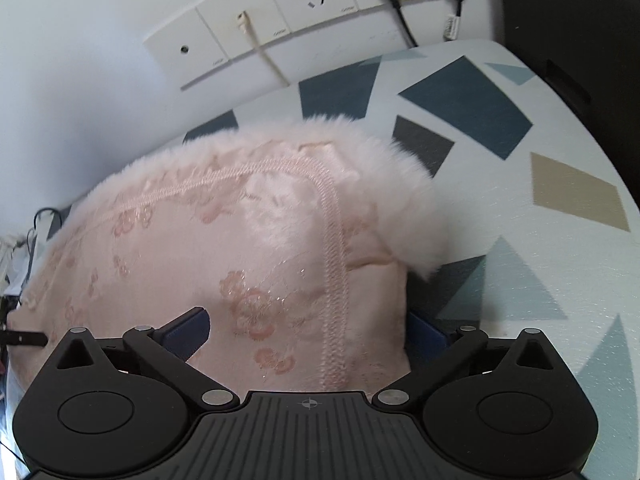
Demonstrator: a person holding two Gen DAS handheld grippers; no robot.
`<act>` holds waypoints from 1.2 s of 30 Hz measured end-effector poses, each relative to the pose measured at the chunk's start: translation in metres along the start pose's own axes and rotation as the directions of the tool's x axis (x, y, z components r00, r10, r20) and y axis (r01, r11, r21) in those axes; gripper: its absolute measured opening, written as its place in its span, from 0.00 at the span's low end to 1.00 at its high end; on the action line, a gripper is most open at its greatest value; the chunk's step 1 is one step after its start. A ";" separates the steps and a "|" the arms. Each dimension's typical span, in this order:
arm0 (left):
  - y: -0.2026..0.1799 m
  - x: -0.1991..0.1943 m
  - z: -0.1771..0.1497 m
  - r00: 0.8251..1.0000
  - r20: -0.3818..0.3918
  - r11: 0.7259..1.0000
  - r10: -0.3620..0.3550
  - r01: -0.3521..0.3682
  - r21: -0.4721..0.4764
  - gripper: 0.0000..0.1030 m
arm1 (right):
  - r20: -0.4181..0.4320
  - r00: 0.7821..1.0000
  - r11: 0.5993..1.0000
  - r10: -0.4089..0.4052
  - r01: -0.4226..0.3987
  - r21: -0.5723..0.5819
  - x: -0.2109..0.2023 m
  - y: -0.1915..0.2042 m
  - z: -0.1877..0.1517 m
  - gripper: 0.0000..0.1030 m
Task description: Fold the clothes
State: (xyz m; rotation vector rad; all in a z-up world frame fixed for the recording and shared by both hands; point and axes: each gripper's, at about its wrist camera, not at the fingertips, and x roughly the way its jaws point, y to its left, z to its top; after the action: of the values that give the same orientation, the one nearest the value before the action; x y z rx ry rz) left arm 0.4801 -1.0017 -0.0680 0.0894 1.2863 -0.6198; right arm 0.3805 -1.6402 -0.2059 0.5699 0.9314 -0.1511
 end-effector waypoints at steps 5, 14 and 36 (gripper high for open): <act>-0.015 0.004 -0.003 0.997 0.001 0.996 0.082 -0.082 0.021 1.00 | -0.012 0.999 0.999 -0.035 0.034 -0.032 0.007 0.007 -0.003 0.99; -0.033 0.011 -0.004 0.982 -0.002 0.982 0.186 -0.186 0.033 1.00 | -0.022 0.988 0.978 -0.153 0.148 -0.145 0.016 0.029 -0.007 0.99; -0.046 0.014 -0.001 0.966 -0.014 0.966 0.257 -0.257 -0.002 1.00 | 0.002 0.974 0.961 -0.228 0.226 -0.162 0.025 0.042 -0.007 0.99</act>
State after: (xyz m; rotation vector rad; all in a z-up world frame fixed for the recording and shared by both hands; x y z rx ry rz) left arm 0.4593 -1.0447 -0.0687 0.2538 1.2632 -0.3937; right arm 0.4057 -1.5986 -0.2121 0.3137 1.0143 -0.2751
